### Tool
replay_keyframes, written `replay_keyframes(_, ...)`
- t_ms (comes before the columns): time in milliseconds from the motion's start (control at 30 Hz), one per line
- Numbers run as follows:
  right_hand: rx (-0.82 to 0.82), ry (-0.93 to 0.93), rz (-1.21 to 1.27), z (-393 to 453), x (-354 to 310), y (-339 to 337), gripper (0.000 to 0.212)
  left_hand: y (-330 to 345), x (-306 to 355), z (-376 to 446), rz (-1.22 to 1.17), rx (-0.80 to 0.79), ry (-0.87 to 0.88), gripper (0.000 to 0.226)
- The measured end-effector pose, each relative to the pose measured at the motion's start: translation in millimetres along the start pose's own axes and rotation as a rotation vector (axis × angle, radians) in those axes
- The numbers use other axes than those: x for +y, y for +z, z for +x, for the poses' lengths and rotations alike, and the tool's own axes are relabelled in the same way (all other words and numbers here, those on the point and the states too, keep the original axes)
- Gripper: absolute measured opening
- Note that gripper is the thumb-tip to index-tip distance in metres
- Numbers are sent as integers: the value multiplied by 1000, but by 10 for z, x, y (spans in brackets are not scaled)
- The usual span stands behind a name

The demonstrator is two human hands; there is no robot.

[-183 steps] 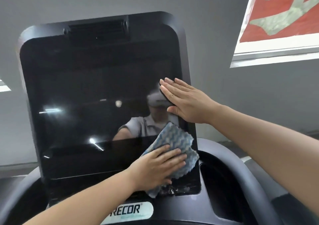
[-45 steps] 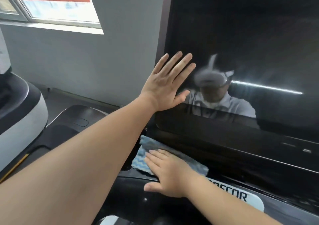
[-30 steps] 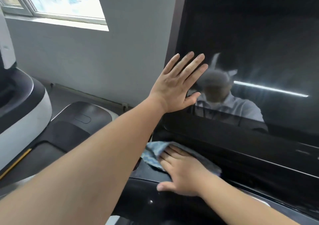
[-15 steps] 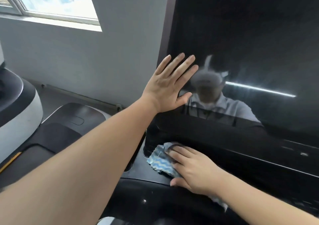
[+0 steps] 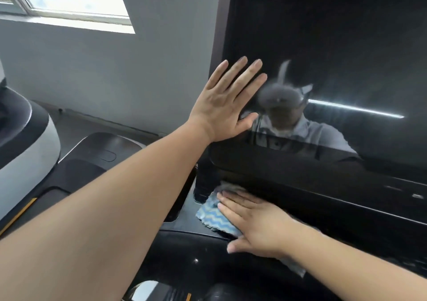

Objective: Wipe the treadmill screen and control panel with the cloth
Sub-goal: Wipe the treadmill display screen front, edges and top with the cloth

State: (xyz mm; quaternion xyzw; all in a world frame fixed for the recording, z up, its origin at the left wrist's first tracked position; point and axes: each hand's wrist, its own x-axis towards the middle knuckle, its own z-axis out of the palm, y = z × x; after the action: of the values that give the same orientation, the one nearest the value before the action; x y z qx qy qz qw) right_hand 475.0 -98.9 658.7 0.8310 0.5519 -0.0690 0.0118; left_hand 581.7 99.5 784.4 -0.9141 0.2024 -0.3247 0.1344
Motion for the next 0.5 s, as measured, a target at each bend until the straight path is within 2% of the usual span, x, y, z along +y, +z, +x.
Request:
replay_keyframes(167, 19, 30, 6, -497, 158, 34, 97, 6, -5, -7, -23, 28, 2, 73)
replay_keyframes(400, -2, -37, -44, 888, -373, 128, 106, -5, -8, 11, -15, 12, 2, 71)
replay_keyframes(500, -55, 25, -88, 1048, -510, 168, 105, 11, 2, 3, -9, 2, 12, 72)
